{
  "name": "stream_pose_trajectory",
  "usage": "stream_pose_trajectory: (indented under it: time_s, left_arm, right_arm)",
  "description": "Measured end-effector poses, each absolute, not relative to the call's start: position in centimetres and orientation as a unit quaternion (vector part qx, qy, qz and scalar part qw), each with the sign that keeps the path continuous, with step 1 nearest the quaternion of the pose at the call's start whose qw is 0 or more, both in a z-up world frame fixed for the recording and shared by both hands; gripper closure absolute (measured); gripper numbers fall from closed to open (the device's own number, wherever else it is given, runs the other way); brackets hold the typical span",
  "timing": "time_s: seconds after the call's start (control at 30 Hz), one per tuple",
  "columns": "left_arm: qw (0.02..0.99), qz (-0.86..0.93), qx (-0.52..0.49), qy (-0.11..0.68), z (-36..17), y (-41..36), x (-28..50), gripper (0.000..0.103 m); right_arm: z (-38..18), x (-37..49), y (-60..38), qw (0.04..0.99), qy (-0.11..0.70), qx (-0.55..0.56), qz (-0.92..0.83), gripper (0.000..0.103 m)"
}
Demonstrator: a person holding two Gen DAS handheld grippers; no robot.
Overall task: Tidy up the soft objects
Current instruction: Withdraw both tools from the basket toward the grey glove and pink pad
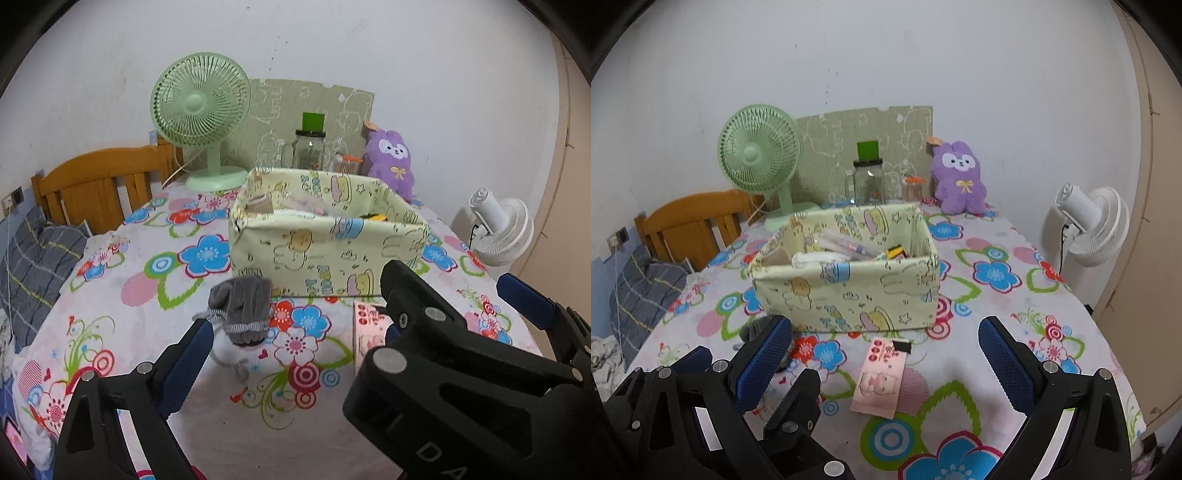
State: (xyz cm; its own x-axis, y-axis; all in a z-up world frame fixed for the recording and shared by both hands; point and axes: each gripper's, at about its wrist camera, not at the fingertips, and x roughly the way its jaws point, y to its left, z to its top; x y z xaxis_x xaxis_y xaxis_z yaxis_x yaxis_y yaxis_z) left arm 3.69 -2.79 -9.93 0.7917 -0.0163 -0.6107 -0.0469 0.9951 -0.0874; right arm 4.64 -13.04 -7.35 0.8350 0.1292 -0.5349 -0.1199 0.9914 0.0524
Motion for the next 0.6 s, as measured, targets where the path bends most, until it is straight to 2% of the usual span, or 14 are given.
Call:
stream_pose_trajectory:
  time_s: [0.6]
  left_arm:
    - [0.937, 0.009, -0.042, 0.347, -13.7, -1.9, 4.8, 0.01]
  right_arm:
    - [-11.9, 6.6, -11.5, 0.94, 0.332, -0.017, 0.075, 0.001]
